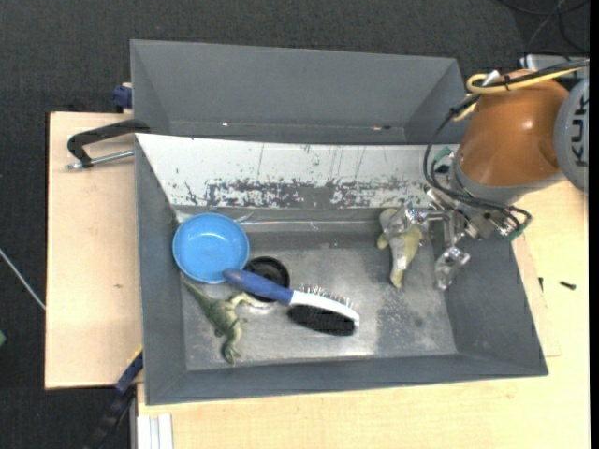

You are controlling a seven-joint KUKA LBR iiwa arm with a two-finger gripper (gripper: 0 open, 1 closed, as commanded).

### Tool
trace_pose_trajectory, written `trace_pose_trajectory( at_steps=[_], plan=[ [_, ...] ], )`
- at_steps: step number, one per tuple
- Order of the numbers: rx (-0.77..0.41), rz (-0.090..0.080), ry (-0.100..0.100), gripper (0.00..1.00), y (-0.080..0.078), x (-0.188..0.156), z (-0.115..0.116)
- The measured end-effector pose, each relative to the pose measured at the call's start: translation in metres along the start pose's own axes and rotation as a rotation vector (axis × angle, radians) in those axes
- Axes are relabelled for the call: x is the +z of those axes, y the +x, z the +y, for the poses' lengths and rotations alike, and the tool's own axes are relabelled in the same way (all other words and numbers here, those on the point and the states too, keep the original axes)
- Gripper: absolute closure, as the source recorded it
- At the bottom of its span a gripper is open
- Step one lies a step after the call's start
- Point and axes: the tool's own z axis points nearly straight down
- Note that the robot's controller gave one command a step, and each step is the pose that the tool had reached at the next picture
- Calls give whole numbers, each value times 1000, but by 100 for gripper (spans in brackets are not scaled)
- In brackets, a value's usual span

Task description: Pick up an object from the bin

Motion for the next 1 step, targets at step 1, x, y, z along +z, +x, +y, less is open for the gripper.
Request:
trace_pose_trajectory(
  at_steps=[1],
  plan=[
    [-130, -2, 2, 0, -14, 29, -4]
  ],
)
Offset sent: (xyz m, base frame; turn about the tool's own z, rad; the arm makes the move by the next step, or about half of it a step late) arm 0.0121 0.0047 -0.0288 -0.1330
